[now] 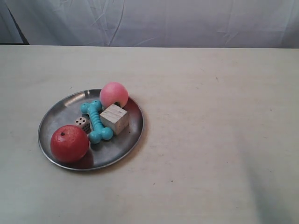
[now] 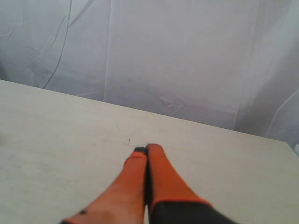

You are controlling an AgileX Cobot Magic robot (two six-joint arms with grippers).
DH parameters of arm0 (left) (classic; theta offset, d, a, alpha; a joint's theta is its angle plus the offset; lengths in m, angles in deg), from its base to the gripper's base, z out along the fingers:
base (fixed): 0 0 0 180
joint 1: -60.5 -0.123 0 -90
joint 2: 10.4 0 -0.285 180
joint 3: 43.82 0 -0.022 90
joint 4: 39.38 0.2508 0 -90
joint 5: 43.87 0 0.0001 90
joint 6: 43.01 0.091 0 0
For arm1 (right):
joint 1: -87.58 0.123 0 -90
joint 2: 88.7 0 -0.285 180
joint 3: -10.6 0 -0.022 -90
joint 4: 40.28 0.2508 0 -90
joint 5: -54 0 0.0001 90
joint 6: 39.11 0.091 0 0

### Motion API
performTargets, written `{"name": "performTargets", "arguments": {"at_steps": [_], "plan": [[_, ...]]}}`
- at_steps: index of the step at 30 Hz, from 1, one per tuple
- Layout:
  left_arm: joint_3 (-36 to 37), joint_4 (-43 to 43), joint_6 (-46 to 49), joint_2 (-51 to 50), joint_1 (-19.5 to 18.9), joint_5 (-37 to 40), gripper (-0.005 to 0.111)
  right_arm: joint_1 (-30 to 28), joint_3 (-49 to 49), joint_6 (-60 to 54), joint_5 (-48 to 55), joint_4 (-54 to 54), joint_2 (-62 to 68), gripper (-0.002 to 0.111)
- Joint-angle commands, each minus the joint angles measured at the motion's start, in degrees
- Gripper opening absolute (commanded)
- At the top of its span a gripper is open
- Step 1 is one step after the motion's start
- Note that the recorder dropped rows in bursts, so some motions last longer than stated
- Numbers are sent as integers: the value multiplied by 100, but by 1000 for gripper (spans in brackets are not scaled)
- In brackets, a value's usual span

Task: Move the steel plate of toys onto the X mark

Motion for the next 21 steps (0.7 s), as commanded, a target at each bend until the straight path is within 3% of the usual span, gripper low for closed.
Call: {"name": "performTargets", "arguments": {"at_steps": [1,11,21], "plan": [[22,141,-38,38,-7,-3,0,-38,-11,7,-49,-28,-19,0],[22,141,-38,38,-7,-30,0,-38,-11,7,-55,-38,-19,0],[22,142,-38,38,-7,586,0,-38,-11,7,-44,-38,-19,0]]}}
